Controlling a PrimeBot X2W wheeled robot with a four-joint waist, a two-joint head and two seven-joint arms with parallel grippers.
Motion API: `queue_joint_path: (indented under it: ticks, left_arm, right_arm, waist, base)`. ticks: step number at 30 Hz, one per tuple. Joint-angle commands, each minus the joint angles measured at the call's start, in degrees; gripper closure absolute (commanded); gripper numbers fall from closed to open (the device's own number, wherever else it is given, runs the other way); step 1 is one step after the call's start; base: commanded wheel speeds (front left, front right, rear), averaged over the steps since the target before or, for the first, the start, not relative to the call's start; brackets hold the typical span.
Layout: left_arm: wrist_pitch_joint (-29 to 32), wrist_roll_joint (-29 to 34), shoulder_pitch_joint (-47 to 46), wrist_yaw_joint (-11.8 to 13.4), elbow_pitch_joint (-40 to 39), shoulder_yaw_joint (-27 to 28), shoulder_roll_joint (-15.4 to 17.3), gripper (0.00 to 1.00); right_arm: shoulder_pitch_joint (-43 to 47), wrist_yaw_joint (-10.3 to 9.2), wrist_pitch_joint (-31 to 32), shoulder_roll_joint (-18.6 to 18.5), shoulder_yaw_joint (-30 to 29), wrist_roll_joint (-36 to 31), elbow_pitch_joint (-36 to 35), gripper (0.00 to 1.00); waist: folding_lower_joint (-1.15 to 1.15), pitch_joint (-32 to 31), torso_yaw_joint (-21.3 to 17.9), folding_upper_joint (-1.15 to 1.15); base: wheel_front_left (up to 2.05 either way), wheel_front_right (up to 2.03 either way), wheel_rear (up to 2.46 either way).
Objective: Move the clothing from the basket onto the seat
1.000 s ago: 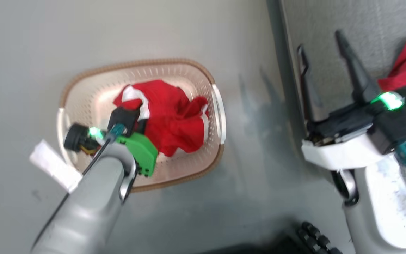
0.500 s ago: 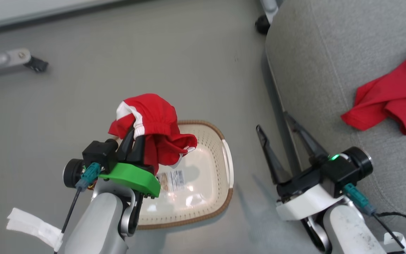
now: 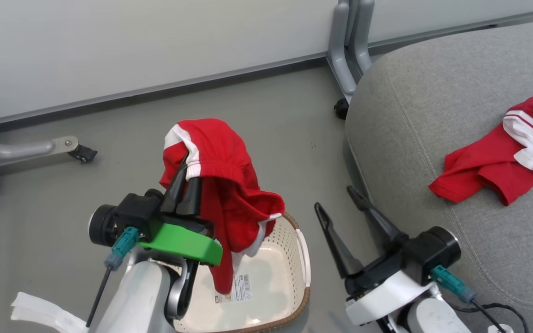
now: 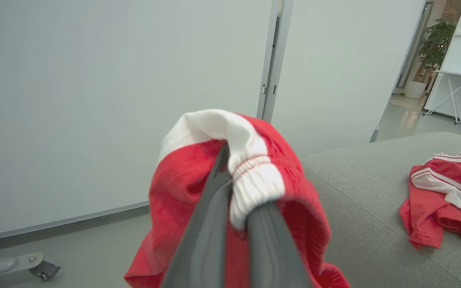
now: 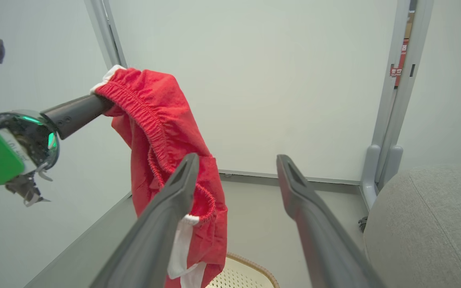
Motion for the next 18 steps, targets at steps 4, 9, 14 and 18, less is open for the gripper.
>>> queue_joint_path:
  ticks: [4,9,14,18]
  left_arm:
    - [-0.01,0.41,1.07,-0.87,-1.27,-2.20,-0.63,1.00]
    - [-0.01,0.23,1.21,-0.79,-2.65,-6.44,-1.01,1.00]
    - [-0.01,-0.99,0.21,-0.19,-3.85,-11.96,-1.13,1.00]
    - [0.35,-2.24,-1.15,0.46,-5.64,-16.67,-1.12,1.00]
  right_arm:
    - [-0.70,-0.08,0.00,-0.65,3.09,-0.50,-0.31,0.00]
    - [-1.73,-0.08,0.00,-1.01,4.32,-3.89,1.53,0.00]
    - [-3.04,-0.08,0.00,-0.73,5.28,-5.60,3.91,0.00]
    - [-3.91,-0.08,0.00,-0.47,5.60,-6.60,6.69,0.00]
  waist:
    - [0.01,-0.94,0.65,0.00]
    - [0.01,-1.75,1.55,0.00]
    - [0.01,-1.96,2.13,0.00]
    - [0.01,-1.91,2.49,0.00]
  base:
    - [0.00,0.00,0.00]
    - [0.00,0.00,0.00]
    - [0.00,0.00,0.00]
    - [0.00,0.00,0.00]
